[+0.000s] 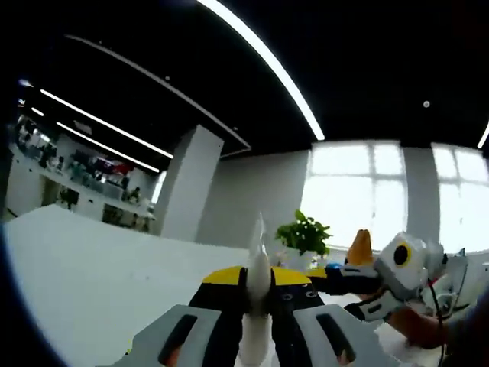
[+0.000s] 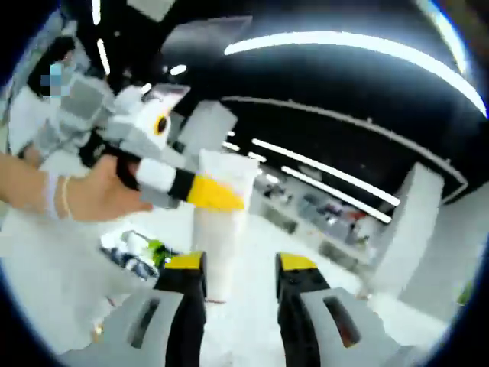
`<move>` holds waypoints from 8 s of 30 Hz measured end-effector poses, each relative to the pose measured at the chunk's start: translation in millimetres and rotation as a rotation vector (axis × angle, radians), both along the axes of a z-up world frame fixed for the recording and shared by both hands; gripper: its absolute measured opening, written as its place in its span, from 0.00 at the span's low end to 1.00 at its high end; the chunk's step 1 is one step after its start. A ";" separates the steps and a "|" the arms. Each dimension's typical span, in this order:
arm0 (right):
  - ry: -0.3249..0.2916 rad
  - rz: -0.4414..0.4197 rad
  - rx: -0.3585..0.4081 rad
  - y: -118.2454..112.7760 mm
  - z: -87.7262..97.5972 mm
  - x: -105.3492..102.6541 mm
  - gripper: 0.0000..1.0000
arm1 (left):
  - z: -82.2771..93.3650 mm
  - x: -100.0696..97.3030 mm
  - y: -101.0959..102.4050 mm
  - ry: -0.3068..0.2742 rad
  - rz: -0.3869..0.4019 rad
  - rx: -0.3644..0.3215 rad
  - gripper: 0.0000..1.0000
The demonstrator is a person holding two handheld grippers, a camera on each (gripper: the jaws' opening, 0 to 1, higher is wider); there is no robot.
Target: Arrange the skincare products in the storage area until every visible bottle or jar stands upright without overlapping.
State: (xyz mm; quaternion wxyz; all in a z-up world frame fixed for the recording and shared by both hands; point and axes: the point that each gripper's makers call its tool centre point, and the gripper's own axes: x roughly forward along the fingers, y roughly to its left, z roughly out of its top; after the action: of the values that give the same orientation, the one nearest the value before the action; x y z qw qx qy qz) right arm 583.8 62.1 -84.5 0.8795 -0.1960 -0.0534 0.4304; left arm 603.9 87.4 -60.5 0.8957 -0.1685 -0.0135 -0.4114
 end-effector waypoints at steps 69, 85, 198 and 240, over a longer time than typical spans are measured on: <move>0.376 -0.021 -0.153 -5.7 -99.5 17.4 0.18 | -120.4 4.5 -16.8 0.112 -0.170 0.571 0.25; 0.377 -0.049 -0.164 -9.8 -102.5 28.1 0.15 | -134.9 8.3 -12.7 0.141 -0.139 0.685 0.19; 0.363 0.401 -1.004 -50.1 -127.3 -79.6 0.35 | -23.0 16.9 11.7 0.076 -0.025 0.146 0.99; 0.476 0.242 -0.366 -76.6 -22.7 -28.3 0.18 | -30.8 13.3 3.9 0.080 -0.028 0.150 0.97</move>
State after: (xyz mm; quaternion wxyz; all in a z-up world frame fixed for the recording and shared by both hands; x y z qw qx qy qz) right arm 555.5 -14.4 -107.2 0.7599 -0.2368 0.2092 0.5680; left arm 617.2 91.2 -91.3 0.8997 -0.1176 0.0556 -0.4167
